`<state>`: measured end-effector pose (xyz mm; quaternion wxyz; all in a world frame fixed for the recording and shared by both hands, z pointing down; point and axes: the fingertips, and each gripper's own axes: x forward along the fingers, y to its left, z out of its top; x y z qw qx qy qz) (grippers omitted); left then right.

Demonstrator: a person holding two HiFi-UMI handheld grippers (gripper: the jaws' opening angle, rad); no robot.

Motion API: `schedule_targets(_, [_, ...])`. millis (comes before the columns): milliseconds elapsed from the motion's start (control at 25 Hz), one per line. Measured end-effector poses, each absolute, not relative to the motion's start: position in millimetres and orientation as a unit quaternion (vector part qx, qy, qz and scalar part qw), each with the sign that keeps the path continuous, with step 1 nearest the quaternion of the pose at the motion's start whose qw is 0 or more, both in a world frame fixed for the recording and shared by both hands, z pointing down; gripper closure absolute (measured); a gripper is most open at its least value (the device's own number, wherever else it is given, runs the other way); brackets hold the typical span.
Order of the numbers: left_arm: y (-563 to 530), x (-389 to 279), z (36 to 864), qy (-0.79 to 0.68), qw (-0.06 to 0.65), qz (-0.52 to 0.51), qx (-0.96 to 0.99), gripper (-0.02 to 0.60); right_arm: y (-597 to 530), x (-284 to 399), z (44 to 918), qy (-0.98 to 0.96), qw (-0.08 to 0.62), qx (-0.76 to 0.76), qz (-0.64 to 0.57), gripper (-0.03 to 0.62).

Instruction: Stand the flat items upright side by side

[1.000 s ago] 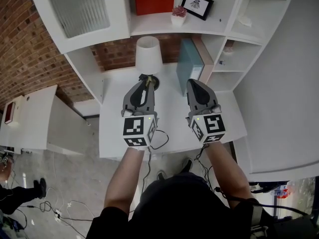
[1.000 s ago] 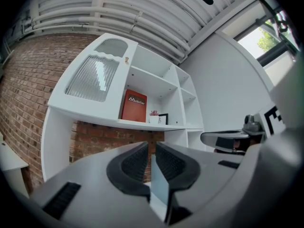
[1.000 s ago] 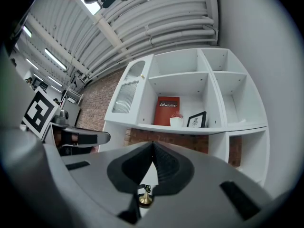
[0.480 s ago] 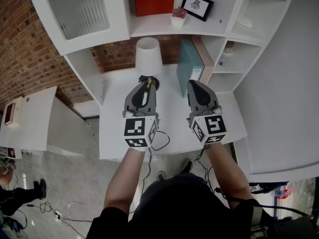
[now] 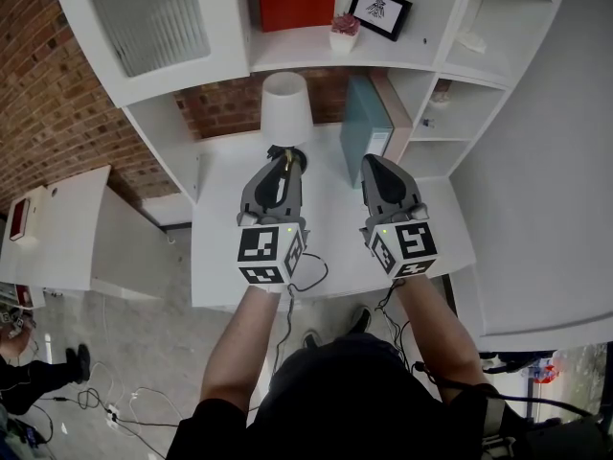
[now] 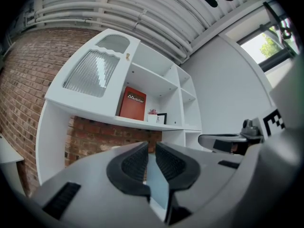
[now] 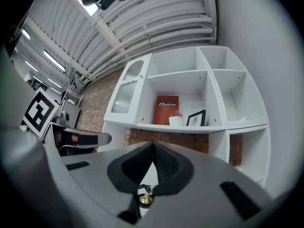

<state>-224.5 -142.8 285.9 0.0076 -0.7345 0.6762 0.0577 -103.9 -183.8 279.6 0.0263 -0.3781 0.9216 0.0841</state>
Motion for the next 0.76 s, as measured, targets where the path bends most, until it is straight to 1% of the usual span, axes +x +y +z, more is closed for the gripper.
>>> schedule_targets(760, [-171,-213,305,0.676,-0.014,0.047,-0.736,0.534,-210,-90,288,0.922,0.021,-0.378,0.077,0.594])
